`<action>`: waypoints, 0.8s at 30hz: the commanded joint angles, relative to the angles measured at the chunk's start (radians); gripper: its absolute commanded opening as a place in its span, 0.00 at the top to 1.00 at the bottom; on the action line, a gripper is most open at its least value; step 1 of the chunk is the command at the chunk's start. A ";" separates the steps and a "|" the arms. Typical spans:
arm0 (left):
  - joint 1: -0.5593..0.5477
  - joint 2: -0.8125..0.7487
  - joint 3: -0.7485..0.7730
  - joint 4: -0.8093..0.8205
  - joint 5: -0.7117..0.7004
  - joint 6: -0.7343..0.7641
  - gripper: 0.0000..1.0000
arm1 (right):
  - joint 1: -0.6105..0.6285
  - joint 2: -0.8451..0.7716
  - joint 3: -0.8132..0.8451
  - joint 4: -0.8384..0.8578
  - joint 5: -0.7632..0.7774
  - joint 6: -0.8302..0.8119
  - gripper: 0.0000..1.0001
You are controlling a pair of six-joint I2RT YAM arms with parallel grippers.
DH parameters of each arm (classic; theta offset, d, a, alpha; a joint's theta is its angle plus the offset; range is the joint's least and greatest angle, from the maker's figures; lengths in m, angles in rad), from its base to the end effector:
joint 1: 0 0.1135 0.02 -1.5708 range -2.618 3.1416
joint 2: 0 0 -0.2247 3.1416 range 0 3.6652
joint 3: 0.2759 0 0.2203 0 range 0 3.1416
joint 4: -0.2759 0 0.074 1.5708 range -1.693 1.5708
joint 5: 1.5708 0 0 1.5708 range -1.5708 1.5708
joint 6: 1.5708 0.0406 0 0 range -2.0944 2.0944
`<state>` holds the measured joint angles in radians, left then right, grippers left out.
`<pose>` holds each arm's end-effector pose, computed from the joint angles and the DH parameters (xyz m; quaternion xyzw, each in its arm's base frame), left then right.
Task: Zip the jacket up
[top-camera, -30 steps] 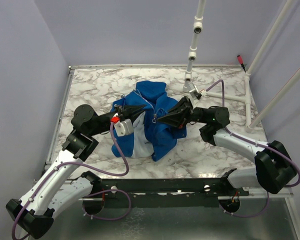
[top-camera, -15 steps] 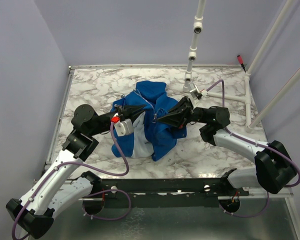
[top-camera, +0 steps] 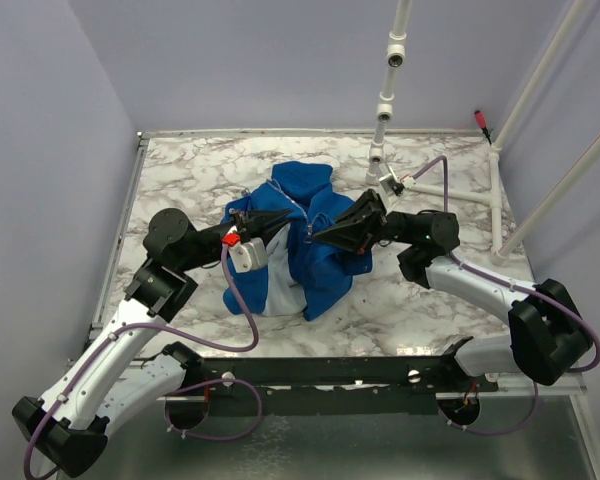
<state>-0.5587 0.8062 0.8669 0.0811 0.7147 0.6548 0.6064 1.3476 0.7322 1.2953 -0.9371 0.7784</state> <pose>0.1351 -0.1159 0.3632 0.5671 0.3536 -0.1949 0.7179 0.1903 0.1718 0.3209 -0.3730 0.4180 0.6638 0.4955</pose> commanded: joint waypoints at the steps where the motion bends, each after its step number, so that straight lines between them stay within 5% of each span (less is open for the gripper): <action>1: -0.004 -0.004 -0.007 0.047 0.019 0.017 1.00 | 0.008 -0.012 0.006 0.043 0.017 -0.002 0.99; 24: -0.004 0.009 0.027 0.103 -0.025 -0.041 1.00 | 0.010 -0.025 -0.018 0.011 0.018 -0.028 0.99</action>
<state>-0.5587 0.8284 0.8673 0.1329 0.6971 0.6243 0.6079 1.3464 0.7166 1.2804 -0.9360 0.7589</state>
